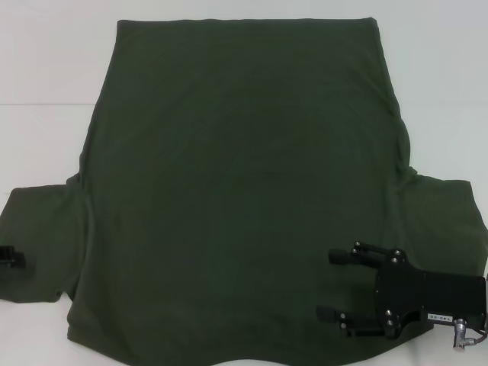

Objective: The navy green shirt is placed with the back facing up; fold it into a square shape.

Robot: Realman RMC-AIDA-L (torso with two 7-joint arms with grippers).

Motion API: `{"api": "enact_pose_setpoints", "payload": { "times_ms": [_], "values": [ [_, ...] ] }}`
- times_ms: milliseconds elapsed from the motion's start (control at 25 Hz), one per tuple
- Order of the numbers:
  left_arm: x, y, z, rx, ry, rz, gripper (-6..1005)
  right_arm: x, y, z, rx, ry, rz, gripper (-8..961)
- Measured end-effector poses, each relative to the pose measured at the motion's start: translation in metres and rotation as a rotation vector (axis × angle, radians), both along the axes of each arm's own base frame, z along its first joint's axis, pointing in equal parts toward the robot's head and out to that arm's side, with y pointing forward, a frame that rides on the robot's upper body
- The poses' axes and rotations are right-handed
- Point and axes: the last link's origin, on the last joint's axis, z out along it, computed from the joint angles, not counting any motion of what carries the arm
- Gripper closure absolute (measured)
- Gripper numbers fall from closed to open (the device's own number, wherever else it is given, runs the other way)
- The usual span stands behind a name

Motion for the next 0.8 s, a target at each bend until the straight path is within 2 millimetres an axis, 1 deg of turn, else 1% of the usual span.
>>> {"api": "enact_pose_setpoints", "payload": {
  "times_ms": [240,560,640,800],
  "values": [
    [-0.0002,-0.0011,0.0010,-0.006,-0.003,0.003,86,-0.0004,0.0004,0.0000,0.000,0.000,0.002,42],
    [0.0068,0.0046,-0.0042,-0.020,-0.008,-0.018,88,-0.0002,0.0002,0.0000,0.000,0.000,0.001,40],
    [0.0087,0.0061,-0.0065,-0.033,-0.002,-0.023,116,-0.0002,0.0002,0.0000,0.000,0.000,0.001,40],
    [0.0093,0.0072,-0.0077,-0.039,0.006,-0.025,118,-0.0001,0.0001,0.0000,0.000,0.000,0.000,39]
  ]
}}
